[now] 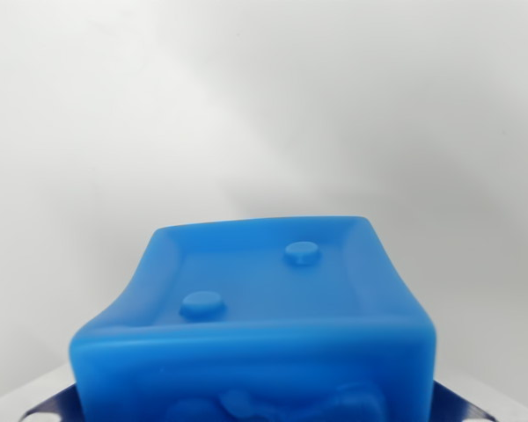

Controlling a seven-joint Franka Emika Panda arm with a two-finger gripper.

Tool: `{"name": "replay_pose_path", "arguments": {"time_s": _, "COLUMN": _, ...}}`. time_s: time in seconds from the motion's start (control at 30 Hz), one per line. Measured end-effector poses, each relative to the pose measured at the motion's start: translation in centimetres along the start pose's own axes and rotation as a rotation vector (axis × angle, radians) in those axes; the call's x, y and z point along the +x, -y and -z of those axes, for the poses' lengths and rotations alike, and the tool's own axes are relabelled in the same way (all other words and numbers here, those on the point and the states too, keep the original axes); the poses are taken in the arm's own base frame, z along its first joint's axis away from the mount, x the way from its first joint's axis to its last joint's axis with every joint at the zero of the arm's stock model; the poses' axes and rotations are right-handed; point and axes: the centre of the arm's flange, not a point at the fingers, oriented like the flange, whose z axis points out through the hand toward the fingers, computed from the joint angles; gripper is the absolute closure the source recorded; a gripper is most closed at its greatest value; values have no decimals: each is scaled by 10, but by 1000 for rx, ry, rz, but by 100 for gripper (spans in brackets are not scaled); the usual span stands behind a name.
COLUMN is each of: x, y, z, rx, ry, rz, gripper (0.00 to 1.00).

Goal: Stack cube

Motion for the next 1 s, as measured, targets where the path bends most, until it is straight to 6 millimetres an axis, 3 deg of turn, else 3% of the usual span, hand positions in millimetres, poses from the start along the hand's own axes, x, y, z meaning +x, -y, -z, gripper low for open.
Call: {"name": "replay_pose_path", "arguments": {"time_s": 1.0, "x": 0, "y": 0, "z": 84, "rx": -1, "ry": -3, "rz": 3, "gripper": 100}}
